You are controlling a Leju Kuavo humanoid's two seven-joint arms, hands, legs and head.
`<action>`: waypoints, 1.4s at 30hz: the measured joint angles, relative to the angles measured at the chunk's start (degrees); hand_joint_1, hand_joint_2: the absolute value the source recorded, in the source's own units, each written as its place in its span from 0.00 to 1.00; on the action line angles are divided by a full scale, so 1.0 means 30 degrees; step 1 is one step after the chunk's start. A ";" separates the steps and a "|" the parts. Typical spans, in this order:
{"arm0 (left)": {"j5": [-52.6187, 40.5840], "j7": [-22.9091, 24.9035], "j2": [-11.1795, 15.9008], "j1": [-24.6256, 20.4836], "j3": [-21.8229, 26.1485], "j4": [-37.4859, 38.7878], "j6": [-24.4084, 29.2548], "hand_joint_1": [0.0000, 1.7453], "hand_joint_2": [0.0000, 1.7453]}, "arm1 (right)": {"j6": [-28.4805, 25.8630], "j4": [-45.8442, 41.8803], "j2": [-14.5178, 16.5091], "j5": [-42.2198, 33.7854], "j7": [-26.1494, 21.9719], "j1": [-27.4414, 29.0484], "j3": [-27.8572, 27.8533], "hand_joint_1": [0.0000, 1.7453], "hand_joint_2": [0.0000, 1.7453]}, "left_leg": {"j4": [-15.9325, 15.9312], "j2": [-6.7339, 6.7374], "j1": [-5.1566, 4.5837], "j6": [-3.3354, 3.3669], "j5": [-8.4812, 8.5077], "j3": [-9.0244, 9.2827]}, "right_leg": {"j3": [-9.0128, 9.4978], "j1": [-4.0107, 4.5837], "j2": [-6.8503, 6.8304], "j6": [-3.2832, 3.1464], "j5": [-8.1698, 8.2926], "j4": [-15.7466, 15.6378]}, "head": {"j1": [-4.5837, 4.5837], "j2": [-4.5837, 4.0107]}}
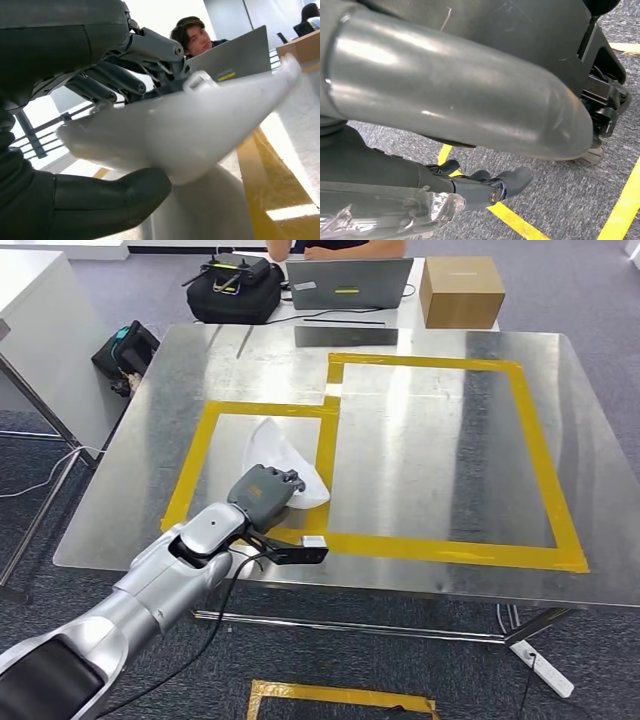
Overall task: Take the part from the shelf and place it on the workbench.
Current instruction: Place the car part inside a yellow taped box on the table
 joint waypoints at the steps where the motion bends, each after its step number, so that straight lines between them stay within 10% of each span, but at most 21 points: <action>1: 0.0022 0.0033 -0.0011 -0.0019 0.0020 0.0064 0.0015 0.00 0.25 | 0.0002 0.0000 0.0002 -0.0037 -0.0002 0.0002 0.0000 0.00 0.00 | 0.0000 0.0000 0.0000 0.0000 0.0000 0.0000 | 0.0000 0.0000 0.0000 0.0000 0.0000 0.0000 | 0.0000 0.0000; 2: 0.0075 0.0065 -0.0024 -0.0041 0.0049 0.0146 0.0018 0.00 0.00 | 0.0004 0.0000 0.0004 -0.0082 -0.0002 0.0005 0.0000 0.00 0.00 | 0.0000 0.0000 0.0000 0.0000 0.0000 0.0000 | 0.0001 0.0000 0.0000 0.0000 0.0000 0.0000 | 0.0000 0.0000; 20: -0.0060 0.1292 -0.0248 -0.0203 0.0793 0.1190 0.0504 0.00 0.00 | -0.0042 0.0000 0.0013 -0.0656 -0.0031 0.0030 -0.0015 0.00 0.00 | 0.0061 0.0000 -0.0016 0.0047 -0.0026 -0.0005 | 0.0014 -0.0041 -0.0001 0.0017 0.0011 -0.0016 | -0.0004 0.0000; 30: 0.0017 0.1293 -0.0186 -0.0390 0.1348 0.1559 0.0484 0.00 0.00 | -0.0128 0.0000 0.0023 -0.0761 -0.0022 0.0037 -0.0015 0.00 0.00 | 0.0350 0.0041 -0.0087 0.0701 0.0190 -0.0265 | -0.0076 -0.0205 -0.0016 0.0582 0.0140 -0.0212 | -0.0005 0.0000; 36: 0.0017 0.1286 -0.0138 -0.0375 0.1455 0.1765 0.0453 0.00 0.00 | -0.0186 0.0000 0.0029 -0.0763 0.0027 0.0073 -0.0015 0.00 0.00 | 0.0134 0.0211 -0.0061 0.0955 0.0507 -0.0316 | -0.2455 -0.0104 -0.0296 0.0714 -0.2304 0.5437 | 0.0120 0.0000; 42: 0.0002 0.1286 -0.0084 -0.0419 0.1510 0.1876 0.0437 0.00 0.00 | -0.0259 -0.0007 0.0025 -0.0794 0.0027 -0.0032 -0.0009 0.00 0.00 | 0.0608 0.0153 -0.0066 0.0522 0.0262 -0.0570 | 0.0580 0.0020 -0.0264 0.0481 -0.0641 0.0609 | 0.0148 0.0002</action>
